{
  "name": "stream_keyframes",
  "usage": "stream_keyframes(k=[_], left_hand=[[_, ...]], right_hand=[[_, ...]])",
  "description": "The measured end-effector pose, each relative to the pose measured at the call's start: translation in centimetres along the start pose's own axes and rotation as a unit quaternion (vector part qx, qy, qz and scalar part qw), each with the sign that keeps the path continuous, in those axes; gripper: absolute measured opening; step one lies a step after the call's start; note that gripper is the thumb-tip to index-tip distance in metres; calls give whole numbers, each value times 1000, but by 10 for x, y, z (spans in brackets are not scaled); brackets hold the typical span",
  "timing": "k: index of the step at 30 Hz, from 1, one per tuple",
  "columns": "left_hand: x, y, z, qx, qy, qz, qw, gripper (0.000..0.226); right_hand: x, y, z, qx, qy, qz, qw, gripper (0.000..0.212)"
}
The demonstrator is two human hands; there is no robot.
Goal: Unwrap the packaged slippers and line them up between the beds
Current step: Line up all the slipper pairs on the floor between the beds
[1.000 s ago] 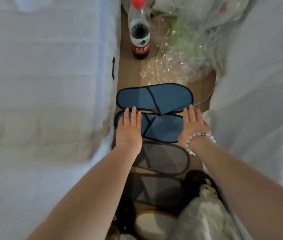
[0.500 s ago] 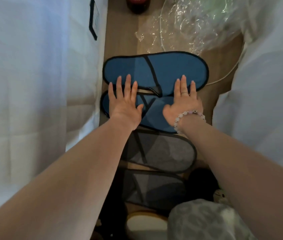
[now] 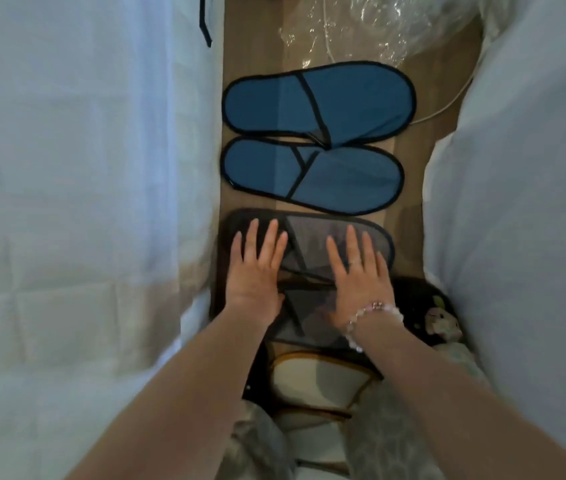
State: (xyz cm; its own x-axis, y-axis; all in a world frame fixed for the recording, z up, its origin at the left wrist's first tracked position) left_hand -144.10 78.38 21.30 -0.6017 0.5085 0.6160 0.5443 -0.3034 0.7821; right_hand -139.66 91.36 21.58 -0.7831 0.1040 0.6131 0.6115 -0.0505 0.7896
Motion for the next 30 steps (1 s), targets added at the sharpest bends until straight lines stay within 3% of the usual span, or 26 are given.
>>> stream_keyframes(k=[5,14,21,25,30], left_hand=[[-35,-9,-4,25,-18,-27,999,106],[-66,-1,-17,37,-38,25,998,88],[-66,4,-8,49,-44,-2,998,81],[-52,11,-10,33,-102,-35,994,77],[-9,47,-1,-40,-70,-15,997,64]], right_hand=[[-39,-11,-12,-1,40,-26,999,99],[-47,-13,-30,16,40,29,999,90],[-44,-13,-33,42,77,48,995,82],[-37,-15,-45,39,75,41,996,74],[9,18,-50,60,76,48,994,84]])
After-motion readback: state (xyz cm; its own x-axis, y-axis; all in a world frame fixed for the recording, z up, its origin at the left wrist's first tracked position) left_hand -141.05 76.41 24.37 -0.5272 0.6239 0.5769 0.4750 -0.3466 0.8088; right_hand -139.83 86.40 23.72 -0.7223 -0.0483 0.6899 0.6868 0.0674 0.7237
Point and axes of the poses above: each hand's wrist, its own y-axis away from the middle knuckle, its own x-axis out of the back of the hand, z = x × y, the point moved 6 cm from there along -y, towards the middle knuckle, and after that the axes turned 6 degrees about z, right-handed, at the moved point
